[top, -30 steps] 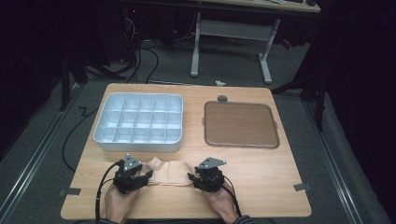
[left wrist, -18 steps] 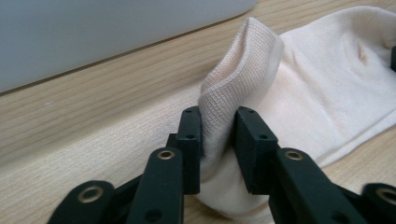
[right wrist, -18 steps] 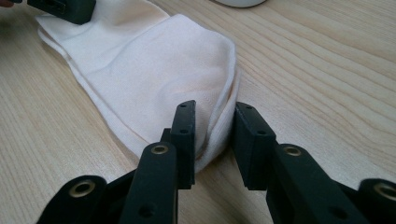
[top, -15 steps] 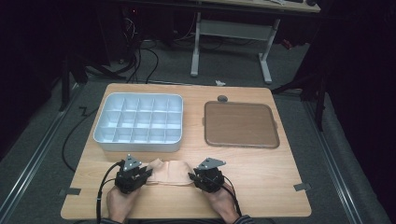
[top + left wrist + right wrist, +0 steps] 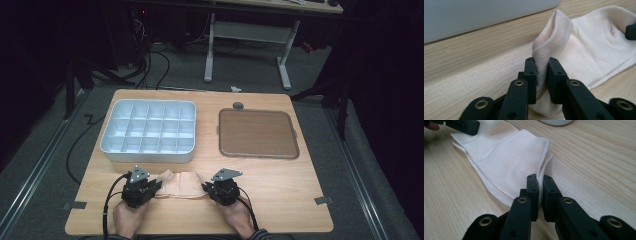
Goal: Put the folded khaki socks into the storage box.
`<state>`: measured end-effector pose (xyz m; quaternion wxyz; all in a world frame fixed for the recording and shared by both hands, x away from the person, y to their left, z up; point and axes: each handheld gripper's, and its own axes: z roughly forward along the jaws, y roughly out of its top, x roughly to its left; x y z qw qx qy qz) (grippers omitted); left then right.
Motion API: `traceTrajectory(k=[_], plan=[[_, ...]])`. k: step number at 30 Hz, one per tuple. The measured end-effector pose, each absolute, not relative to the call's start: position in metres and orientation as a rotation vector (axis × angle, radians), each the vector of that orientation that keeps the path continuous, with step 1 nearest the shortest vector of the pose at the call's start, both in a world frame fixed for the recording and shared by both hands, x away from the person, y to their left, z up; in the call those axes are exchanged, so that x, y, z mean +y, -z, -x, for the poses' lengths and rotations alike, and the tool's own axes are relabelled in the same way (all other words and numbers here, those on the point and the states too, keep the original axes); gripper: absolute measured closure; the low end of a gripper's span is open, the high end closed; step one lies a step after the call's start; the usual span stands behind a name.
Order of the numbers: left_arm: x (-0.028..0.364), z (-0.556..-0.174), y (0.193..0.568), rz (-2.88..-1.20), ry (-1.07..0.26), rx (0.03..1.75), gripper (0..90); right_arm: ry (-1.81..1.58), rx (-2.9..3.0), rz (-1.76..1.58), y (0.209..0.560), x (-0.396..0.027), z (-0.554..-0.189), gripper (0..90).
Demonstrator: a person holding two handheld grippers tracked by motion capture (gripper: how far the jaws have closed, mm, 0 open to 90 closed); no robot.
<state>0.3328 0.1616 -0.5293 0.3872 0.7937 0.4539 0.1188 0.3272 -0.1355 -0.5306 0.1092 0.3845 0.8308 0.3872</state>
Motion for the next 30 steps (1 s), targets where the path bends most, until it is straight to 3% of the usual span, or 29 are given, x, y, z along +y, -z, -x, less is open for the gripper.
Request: traceTrajectory(k=[8, 30], plan=[[0.164, -0.334, 0.523, -1.891, -0.227, 1.191, 80.4, -1.111, 2.454, -1.102, 0.524, -0.134, -0.323, 86.4], [0.124, -0.351, 0.514, -1.904, -0.159, 1.070, 80.5, -1.071, 2.355, -1.215, 0.508, -0.167, -0.321, 86.5]])
